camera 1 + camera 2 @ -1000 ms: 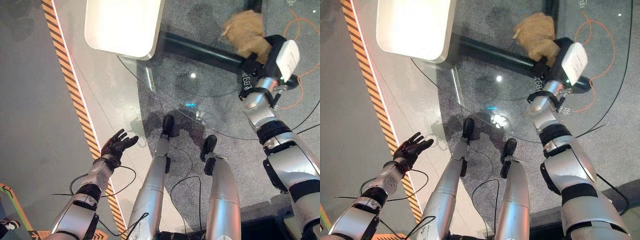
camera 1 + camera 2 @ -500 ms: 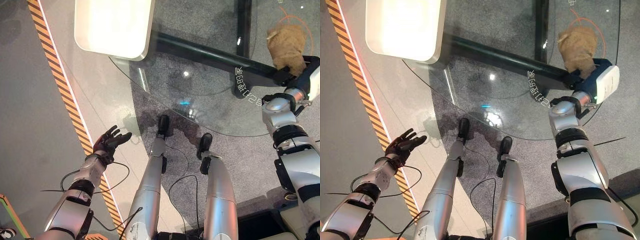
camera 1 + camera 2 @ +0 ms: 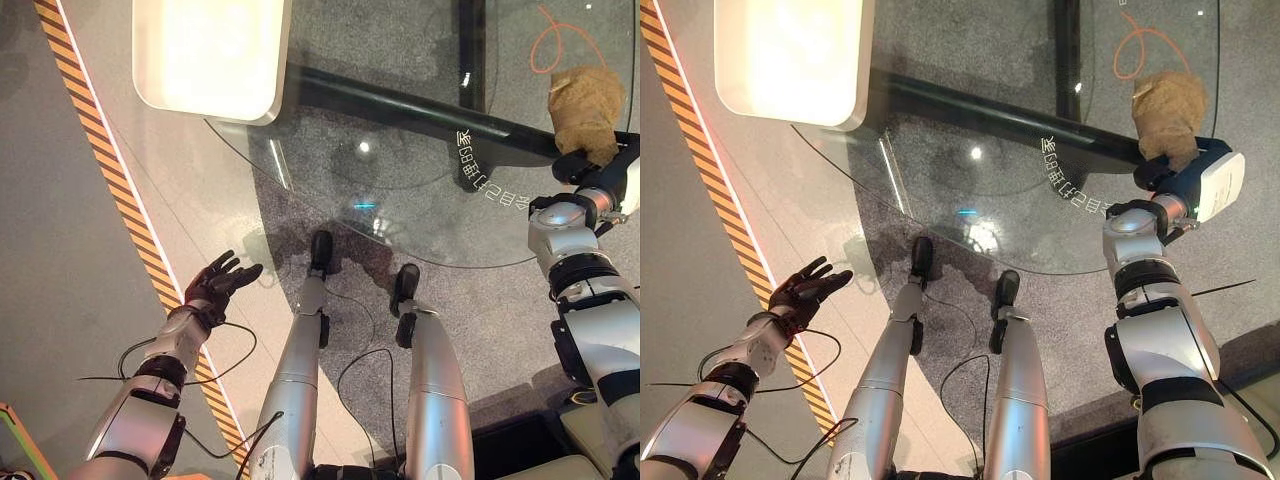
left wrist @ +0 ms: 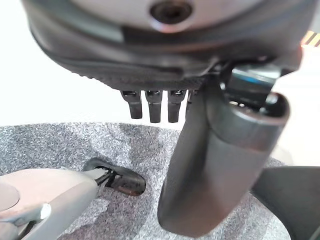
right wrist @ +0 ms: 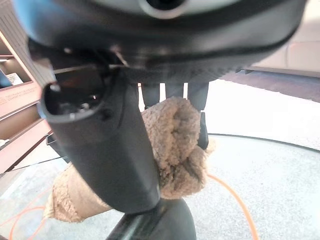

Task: Wipe the table with a cloth and put it in the basket.

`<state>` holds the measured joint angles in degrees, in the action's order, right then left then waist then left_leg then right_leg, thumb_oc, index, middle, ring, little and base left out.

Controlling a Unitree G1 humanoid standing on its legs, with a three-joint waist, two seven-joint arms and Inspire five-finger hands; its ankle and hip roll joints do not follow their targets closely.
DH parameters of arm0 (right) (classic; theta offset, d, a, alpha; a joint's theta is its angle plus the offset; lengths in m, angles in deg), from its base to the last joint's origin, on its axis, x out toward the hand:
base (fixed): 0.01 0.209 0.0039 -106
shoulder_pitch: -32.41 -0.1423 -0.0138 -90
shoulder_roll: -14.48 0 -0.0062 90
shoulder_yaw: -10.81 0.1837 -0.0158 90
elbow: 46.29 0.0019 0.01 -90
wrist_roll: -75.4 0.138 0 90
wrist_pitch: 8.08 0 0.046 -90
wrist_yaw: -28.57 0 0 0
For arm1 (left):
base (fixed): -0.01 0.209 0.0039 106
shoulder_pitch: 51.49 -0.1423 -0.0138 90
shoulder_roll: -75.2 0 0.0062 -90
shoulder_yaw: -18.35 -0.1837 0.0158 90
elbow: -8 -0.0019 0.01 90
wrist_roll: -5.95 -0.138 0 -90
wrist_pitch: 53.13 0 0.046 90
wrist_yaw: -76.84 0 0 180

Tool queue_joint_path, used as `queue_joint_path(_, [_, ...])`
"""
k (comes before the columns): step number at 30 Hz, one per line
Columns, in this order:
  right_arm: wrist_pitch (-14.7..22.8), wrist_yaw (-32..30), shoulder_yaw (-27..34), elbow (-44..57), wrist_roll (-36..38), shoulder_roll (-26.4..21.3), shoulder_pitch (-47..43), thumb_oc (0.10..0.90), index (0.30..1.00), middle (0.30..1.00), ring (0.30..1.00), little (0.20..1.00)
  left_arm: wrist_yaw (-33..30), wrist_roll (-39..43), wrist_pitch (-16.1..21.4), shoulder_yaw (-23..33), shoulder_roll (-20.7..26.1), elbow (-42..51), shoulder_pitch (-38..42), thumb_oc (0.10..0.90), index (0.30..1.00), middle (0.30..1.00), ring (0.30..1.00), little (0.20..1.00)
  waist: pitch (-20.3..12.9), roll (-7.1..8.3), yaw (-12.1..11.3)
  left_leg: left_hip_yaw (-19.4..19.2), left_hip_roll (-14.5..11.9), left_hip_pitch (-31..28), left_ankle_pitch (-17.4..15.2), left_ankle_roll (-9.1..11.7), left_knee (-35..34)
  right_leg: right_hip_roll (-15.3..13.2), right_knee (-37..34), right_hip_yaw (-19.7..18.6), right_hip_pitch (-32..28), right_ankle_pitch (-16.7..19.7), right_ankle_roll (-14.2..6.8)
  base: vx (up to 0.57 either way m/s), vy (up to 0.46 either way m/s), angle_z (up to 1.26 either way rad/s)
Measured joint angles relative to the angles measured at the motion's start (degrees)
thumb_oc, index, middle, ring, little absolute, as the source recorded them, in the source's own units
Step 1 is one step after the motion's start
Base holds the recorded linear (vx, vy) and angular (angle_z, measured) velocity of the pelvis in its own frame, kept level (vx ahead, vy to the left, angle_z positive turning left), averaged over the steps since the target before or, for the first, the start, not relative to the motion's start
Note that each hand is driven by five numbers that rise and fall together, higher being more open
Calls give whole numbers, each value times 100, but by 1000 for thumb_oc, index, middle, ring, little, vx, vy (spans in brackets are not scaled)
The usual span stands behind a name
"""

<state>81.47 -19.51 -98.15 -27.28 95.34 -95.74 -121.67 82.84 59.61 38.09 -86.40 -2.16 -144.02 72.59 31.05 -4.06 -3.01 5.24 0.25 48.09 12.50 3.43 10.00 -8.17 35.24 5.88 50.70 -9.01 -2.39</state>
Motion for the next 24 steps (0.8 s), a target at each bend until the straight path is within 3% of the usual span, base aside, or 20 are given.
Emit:
queue_joint_path(12, [205,-7,-287,29,-352,1,-5,100,300,300,300,200,2,13,5,-4,22,-23,26,800,900,900,900,900,0,-1,27,-3,-4,-1,0,19,-57,9,-39,0,9,12,-4,0,0,0])
queue_joint_path(24, [-237,-116,-1262,923,-1330,18,-169,100,300,300,300,200,-23,71,64,-8,-85,-1,21,800,900,900,900,900,-1,-13,-13,-9,-24,-3,64,55,-119,37,-8,-6,49,0,11,0,1,0])
